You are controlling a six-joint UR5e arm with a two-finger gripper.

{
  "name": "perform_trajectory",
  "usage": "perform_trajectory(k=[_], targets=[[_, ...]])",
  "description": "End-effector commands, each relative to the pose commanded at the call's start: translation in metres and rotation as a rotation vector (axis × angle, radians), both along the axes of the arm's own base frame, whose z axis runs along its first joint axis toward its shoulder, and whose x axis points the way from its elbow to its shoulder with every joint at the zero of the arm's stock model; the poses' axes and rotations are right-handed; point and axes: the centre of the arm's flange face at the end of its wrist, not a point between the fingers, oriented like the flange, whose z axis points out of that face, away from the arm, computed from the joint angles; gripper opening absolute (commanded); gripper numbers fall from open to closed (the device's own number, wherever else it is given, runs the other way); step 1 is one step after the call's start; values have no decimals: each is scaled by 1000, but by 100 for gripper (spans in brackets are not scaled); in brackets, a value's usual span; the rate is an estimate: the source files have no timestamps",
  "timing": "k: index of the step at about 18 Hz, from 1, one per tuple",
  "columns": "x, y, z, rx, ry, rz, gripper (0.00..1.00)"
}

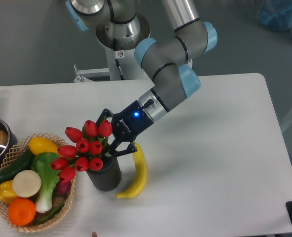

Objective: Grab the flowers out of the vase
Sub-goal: 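Lift the gripped tulips straight up out of the grey vase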

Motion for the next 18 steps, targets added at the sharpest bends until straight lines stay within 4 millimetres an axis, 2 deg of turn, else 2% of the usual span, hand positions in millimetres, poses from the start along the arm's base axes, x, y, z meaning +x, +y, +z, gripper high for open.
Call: perform_trajectory(k=[7, 9, 11, 14, 18], targets=[[-3, -10, 31, 41, -23, 34, 46], [-10, -17, 41, 40, -28, 59, 46], [-9, -19, 57, 52, -62, 74, 46], [-4, -32, 93, 79, -80, 103, 46], [-8, -35, 114, 133, -79, 103, 46]])
